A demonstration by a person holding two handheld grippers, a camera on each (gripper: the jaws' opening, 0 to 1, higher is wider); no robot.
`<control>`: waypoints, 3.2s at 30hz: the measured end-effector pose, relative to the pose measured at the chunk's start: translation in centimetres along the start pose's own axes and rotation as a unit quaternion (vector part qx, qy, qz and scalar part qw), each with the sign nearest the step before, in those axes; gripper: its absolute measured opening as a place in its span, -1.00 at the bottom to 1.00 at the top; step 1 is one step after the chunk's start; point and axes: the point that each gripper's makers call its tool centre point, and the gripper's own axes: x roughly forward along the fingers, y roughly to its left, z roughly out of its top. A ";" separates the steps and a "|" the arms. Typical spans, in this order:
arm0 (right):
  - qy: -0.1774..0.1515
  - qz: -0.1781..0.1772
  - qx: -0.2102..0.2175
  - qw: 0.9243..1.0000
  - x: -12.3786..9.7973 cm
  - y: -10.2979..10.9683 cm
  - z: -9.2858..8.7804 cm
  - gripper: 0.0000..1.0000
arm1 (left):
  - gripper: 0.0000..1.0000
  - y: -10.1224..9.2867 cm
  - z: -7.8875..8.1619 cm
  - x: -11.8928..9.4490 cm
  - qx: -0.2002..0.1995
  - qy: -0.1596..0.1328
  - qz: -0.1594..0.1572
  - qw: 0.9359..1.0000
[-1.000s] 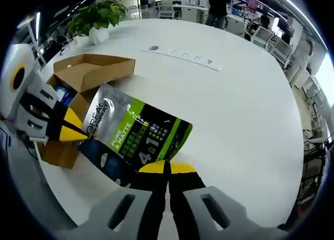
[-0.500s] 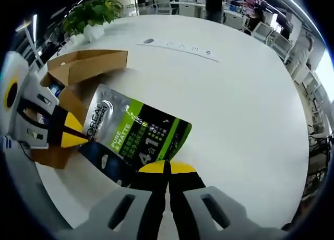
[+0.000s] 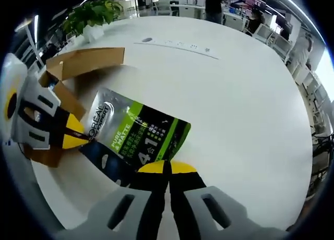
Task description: Operate the shoe box by opening the lid, removing the specified soft item, and placing it in the target area until the item is outside and the box remains undamaged.
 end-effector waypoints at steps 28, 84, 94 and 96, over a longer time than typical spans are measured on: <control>-0.008 -0.013 0.005 1.000 0.7 -0.4 -0.6 -0.91 | -0.85 0.2 0.1 -2.1 0.039 -0.021 0.036 0.998; -0.097 0.072 -0.043 0.992 -8.5 13.0 4.2 -0.37 | -0.24 0.9 -6.3 -14.9 -0.208 -0.169 0.057 0.962; -0.102 0.094 -0.054 0.989 -8.3 16.1 5.2 -0.38 | -0.21 1.7 -9.6 -16.3 -0.233 -0.169 0.072 0.955; -0.102 0.098 -0.057 0.988 -8.2 16.6 5.4 -0.38 | -0.20 2.0 -10.2 -16.5 -0.239 -0.169 0.074 0.953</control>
